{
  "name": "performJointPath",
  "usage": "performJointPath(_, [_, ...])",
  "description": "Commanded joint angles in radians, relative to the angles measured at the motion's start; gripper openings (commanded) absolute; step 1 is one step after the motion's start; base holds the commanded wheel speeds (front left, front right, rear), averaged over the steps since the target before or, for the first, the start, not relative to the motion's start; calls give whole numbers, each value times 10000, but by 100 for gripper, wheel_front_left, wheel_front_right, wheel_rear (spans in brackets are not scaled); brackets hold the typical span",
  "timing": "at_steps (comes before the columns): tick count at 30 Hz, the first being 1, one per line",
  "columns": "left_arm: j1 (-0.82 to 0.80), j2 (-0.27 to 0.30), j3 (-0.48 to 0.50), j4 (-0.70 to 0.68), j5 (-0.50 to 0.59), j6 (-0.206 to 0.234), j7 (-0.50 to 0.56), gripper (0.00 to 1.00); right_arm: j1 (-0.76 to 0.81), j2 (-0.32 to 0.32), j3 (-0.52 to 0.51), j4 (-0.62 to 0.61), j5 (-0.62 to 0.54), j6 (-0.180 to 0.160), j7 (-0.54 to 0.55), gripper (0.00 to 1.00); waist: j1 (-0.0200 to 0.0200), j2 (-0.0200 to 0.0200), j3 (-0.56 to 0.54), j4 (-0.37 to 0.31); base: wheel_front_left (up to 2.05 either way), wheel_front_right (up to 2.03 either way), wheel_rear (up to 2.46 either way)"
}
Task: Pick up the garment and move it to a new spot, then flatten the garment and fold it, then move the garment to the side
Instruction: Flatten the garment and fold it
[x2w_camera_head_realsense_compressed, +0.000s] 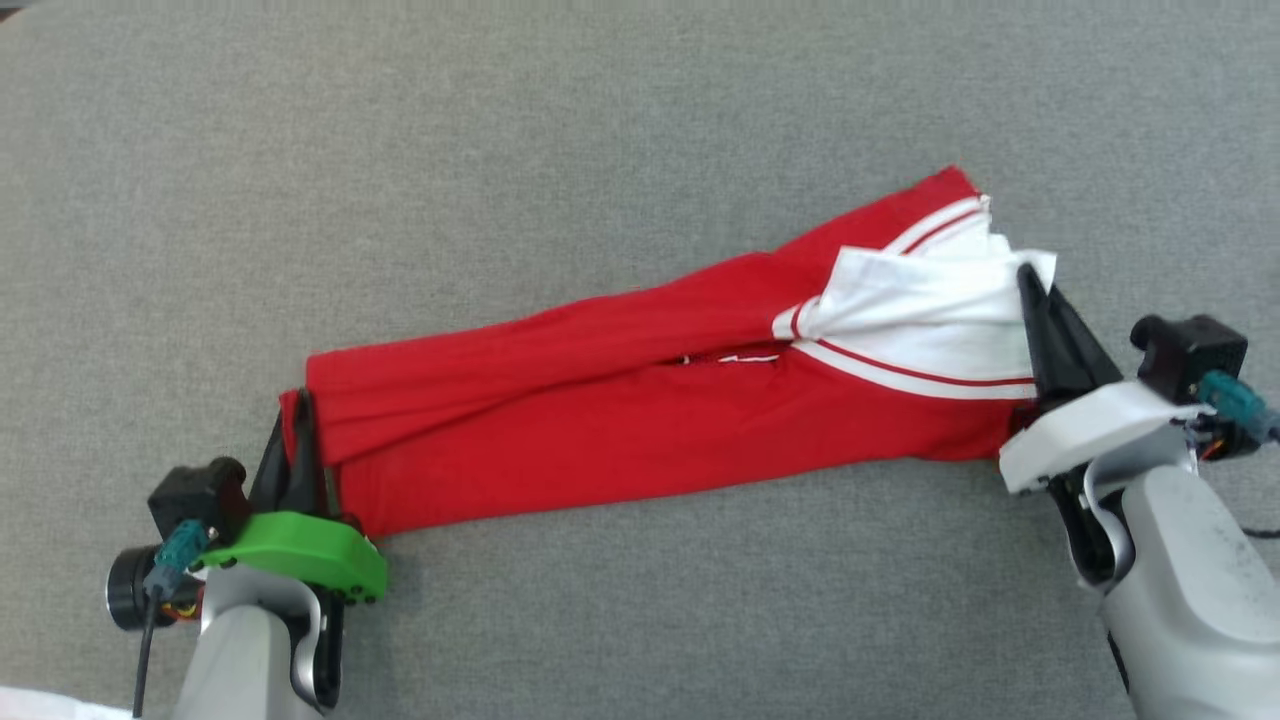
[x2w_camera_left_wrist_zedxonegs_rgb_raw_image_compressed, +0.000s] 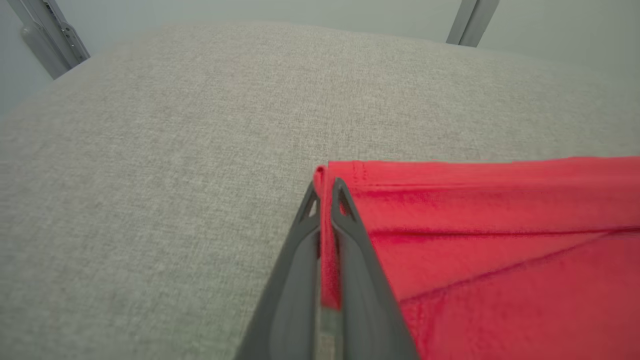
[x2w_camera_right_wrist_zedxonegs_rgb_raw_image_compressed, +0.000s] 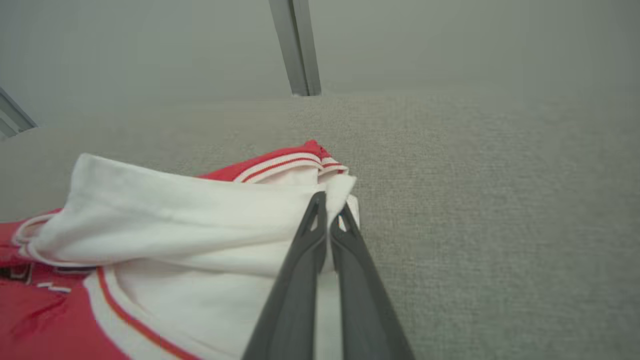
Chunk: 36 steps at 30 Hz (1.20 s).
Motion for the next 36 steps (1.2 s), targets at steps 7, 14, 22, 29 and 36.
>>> performJointPath(7, [1178,7,227,-53,-388,291,2,100,1072,-1,-13,240,140,-18,-43,100,0,0,-854,-136,0,0,0])
performJointPath(14, [1914,12,-388,-1015,-799,797,2,100,680,-183,-320,-102,151,-18,-44,100,0,0,-909,86,0,0,0])
performJointPath(22, [1650,10,-1014,-1435,-999,1029,2,100,-635,-312,373,1583,-129,-18,778,100,0,0,-787,634,0,0,0])
performJointPath(29, [1388,10,-1288,-1391,-1194,1115,3,100,-923,-65,304,3842,-612,-18,1428,100,0,0,-740,899,0,0,0])
performJointPath(36, [1507,8,-1233,-1370,-1123,1038,3,100,-873,286,318,5066,-661,-20,1219,0,0,0,-781,661,0,0,0])
